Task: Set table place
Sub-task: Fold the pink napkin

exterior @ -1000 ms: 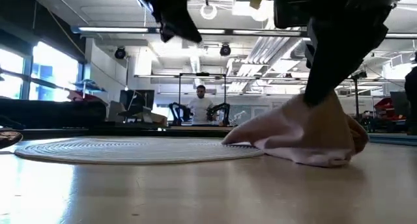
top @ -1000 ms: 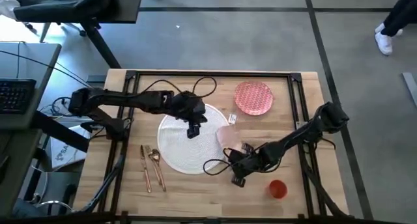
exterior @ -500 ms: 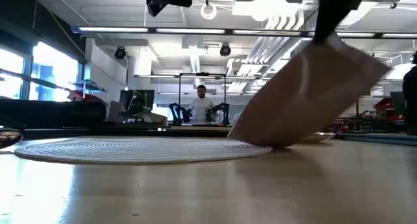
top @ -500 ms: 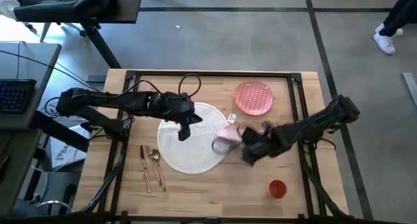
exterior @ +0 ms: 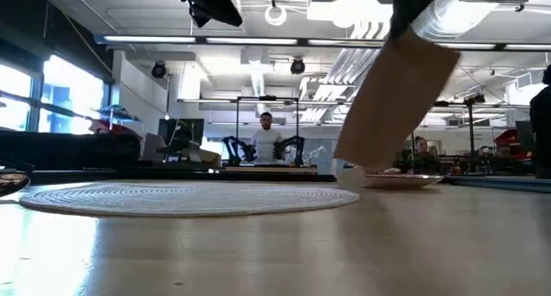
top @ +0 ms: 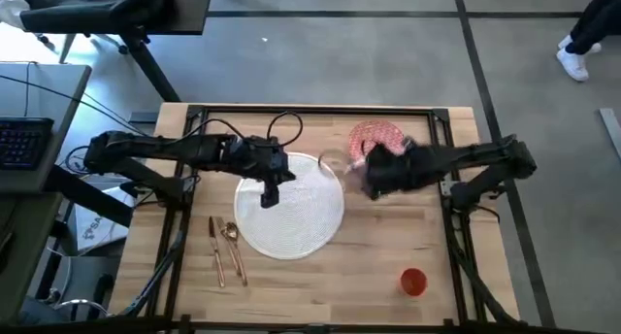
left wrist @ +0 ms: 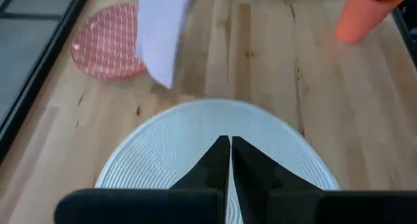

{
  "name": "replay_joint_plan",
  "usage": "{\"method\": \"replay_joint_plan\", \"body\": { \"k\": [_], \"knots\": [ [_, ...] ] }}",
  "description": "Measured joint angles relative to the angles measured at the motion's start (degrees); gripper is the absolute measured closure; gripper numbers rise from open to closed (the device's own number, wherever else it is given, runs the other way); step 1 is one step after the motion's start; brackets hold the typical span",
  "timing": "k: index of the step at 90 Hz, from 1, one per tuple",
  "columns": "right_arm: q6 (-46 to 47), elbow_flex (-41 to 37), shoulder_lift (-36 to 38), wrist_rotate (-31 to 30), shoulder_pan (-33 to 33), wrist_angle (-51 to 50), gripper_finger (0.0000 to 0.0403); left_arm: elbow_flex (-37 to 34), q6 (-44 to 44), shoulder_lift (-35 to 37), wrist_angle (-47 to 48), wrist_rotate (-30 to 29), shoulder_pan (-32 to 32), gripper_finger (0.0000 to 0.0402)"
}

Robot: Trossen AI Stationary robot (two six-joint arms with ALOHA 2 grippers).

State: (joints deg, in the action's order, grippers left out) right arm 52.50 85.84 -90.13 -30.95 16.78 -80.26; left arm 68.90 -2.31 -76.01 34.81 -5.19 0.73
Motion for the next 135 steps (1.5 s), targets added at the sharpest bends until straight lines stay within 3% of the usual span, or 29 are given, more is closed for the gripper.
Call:
{"method": "replay_joint_plan", "body": {
  "k": [18,37,47,60,70,84,101,118,135],
  "knots": [
    [1.34,-11.83,-7.51,7.05,10.02,25.12,0.0403,0.00,0.66,0.00,1.05,0.07,0.44,0.0402],
    [1.05,-14.27,-16.41,19.26,11.88,39.53,0.0393,0.00,0.62,0.00,1.54,0.13,0.50,0.0402],
    [0.41,-14.33,-16.92,21.59,11.40,45.11,0.0356,0.00,0.61,0.00,1.58,0.13,0.50,0.0402],
    [-2.59,-14.31,-14.44,21.19,10.42,52.29,0.0278,0.00,0.61,0.00,1.64,0.11,0.50,0.0402],
    [-3.33,-14.23,-11.85,22.08,9.58,52.40,0.0227,0.00,0.61,0.00,1.68,0.11,0.50,0.0402],
    [2.19,-16.46,-10.30,22.21,7.40,52.35,0.0199,0.00,0.44,0.00,1.86,0.11,0.50,0.0402],
    [11.79,-21.64,-12.45,22.69,5.11,53.47,0.0231,0.00,-0.02,-0.04,1.88,0.41,0.50,0.0402],
    [20.18,-26.36,-13.06,22.70,2.78,53.32,0.0320,-1.30,-2.19,-0.22,1.79,0.57,0.50,0.0402],
    [27.29,-27.78,-11.57,26.65,3.03,47.51,0.0394,-9.10,-7.20,-0.35,1.24,3.74,0.35,0.0402]
  ]
}}
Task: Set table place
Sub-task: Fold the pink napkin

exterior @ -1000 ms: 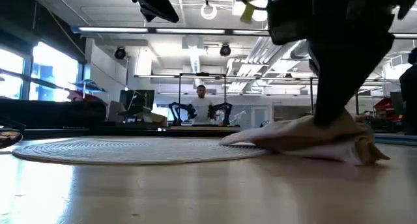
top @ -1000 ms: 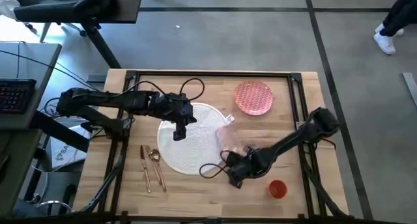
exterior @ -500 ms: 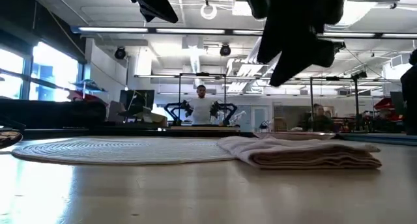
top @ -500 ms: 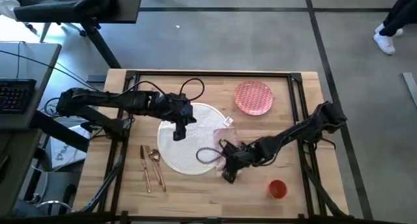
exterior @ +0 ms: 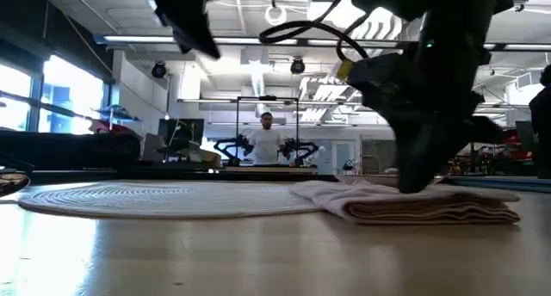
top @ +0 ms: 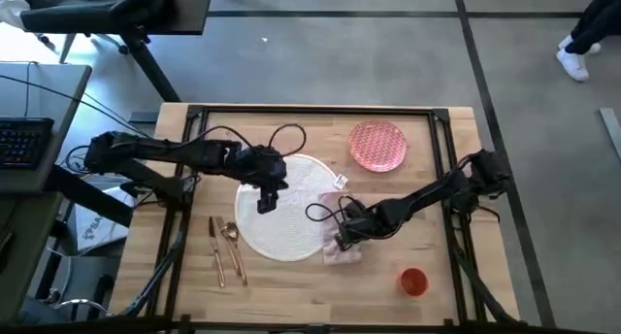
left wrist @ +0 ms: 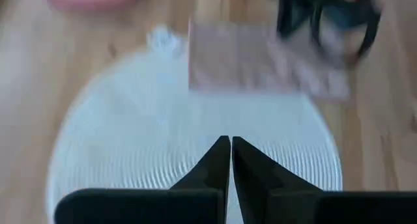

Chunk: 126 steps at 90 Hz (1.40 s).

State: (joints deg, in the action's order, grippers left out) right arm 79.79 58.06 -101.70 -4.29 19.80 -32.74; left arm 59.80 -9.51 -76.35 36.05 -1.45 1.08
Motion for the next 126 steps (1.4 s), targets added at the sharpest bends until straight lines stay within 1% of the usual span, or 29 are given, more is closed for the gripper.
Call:
{"method": "replay_joint_plan", "body": {
  "k": [4,12,18,26,36,41,49,58,74,85,94,107,120,126],
  "knots": [
    [2.55,-0.06,0.15,1.43,0.41,-3.02,0.0399,-2.26,-0.99,-0.03,-0.23,0.17,0.02,0.0402],
    [10.25,-0.07,1.06,5.29,1.44,-11.10,0.0394,-6.75,-3.01,-0.05,-1.57,0.17,0.02,0.0402],
    [13.75,-0.26,2.24,5.92,2.39,-14.22,0.0392,-9.99,-4.39,-0.05,-3.91,0.30,0.02,0.0402],
    [14.27,-0.08,5.65,2.30,3.23,-11.59,0.0392,-13.95,-5.86,-0.07,-8.28,1.08,0.02,0.0402],
    [14.29,-0.02,7.94,-2.80,3.05,-8.60,0.0392,-18.59,-8.13,-0.20,-17.67,4.08,0.02,0.0402],
    [14.30,-0.02,8.01,-3.30,2.35,-9.12,0.0392,-20.56,-9.69,-0.53,-23.07,5.89,0.02,0.0402],
    [14.25,-0.02,6.70,-3.15,1.10,-10.09,0.0392,-22.94,-11.40,-2.06,-30.71,6.81,0.07,0.0402],
    [13.71,-0.13,5.16,-3.13,-0.53,-10.20,0.0391,-24.19,-11.40,-5.58,-34.79,6.68,0.01,0.0402],
    [11.73,-0.09,3.51,-2.86,-3.40,-11.22,0.0391,-24.33,-11.24,-14.05,-33.86,6.34,-0.46,0.0402],
    [11.73,-1.24,3.03,-1.80,-5.23,-11.99,0.0391,-23.80,-11.13,-16.32,-31.36,6.74,-0.48,0.0402],
    [13.22,-3.94,3.08,0.30,-6.47,-11.07,0.0391,-23.75,-8.50,-15.91,-28.88,6.69,-0.48,0.0402],
    [18.13,-7.53,4.02,3.76,-7.23,-10.65,0.0391,-23.94,-4.13,-13.87,-24.22,5.70,-1.11,0.0402],
    [24.90,-9.49,6.72,4.47,-7.12,-15.07,0.0391,-24.02,-0.77,-12.28,-19.89,4.08,-2.74,0.0402],
    [26.14,-10.49,8.63,4.11,-7.12,-17.45,0.0391,-24.08,1.00,-11.72,-19.00,3.88,-3.49,0.0402]
  ]
}}
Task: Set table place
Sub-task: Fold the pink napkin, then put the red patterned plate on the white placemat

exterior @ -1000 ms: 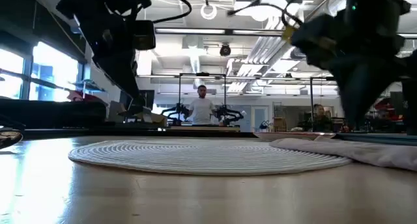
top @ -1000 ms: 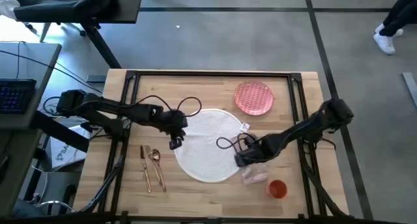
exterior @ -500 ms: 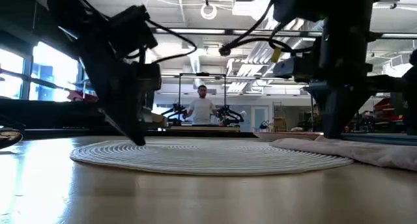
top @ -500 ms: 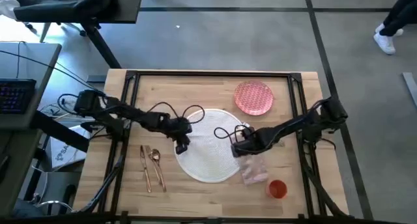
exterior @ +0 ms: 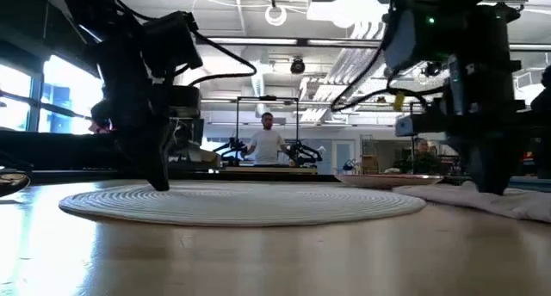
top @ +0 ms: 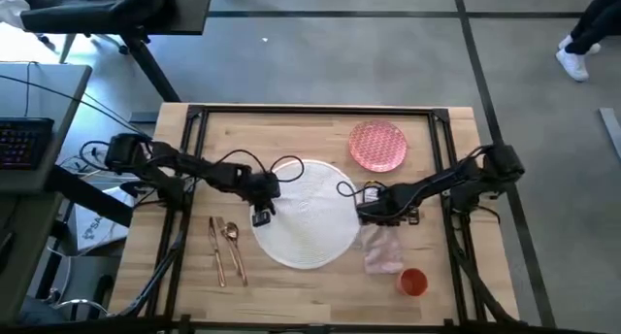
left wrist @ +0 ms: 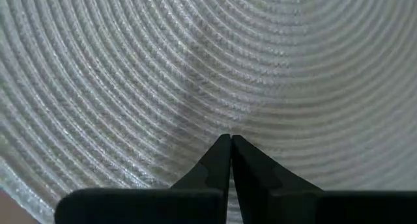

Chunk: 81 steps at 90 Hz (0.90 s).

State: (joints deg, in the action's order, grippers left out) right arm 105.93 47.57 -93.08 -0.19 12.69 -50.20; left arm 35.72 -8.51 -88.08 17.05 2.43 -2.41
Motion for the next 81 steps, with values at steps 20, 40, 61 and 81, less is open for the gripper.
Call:
{"method": "replay_joint_plan", "body": {
  "k": [20,40,61,81],
  "knots": [
    [2.10,-3.76,7.44,-2.13,0.13,-1.23,0.0391,0.51,2.16,2.48,0.93,-0.59,-1.57,0.0402],
    [1.79,-3.60,10.66,-5.68,0.72,3.02,0.0391,2.74,2.18,5.77,2.37,-0.73,-1.76,0.0402],
    [-4.29,0.08,11.77,-10.07,-0.92,2.26,0.0391,6.62,1.83,8.80,4.99,-0.27,-1.71,0.0402],
    [-21.89,4.48,22.56,-13.63,-13.33,-6.59,0.0386,12.88,-2.93,10.00,3.20,-0.05,-3.76,0.0402]
  ]
}}
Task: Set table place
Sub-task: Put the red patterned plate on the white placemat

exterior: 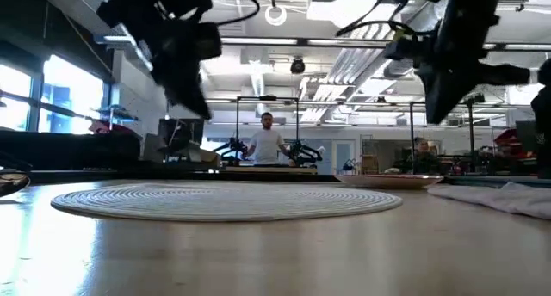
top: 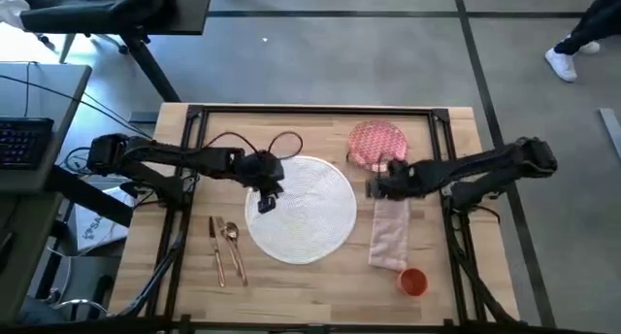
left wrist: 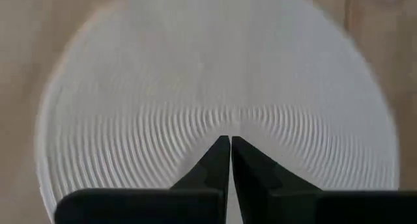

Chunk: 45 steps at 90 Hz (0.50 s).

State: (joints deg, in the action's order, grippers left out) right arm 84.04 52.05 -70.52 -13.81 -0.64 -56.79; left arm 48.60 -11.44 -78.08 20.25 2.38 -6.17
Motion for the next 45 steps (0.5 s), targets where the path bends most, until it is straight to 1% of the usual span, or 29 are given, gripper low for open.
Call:
{"method": "replay_joint_plan", "body": {
  "k": [10,21,34,45],
  "knots": [
    [-17.09,-0.02,4.85,2.99,-12.98,-2.45,0.0365,3.15,-1.95,-1.68,-3.57,0.01,-2.33,0.0402],
    [-36.11,-0.02,5.91,7.00,-28.48,-2.34,0.0325,6.62,-3.14,-5.98,-6.59,-0.35,-5.35,0.0402],
    [-56.19,-0.02,1.92,13.48,-44.76,1.59,0.0275,13.03,-9.37,-13.53,-6.48,-0.75,-8.59,0.0402],
    [-68.23,-0.02,-4.53,21.39,-56.02,6.41,0.0236,19.40,-14.89,-20.68,-6.37,-0.73,-10.41,0.0402]
  ]
}}
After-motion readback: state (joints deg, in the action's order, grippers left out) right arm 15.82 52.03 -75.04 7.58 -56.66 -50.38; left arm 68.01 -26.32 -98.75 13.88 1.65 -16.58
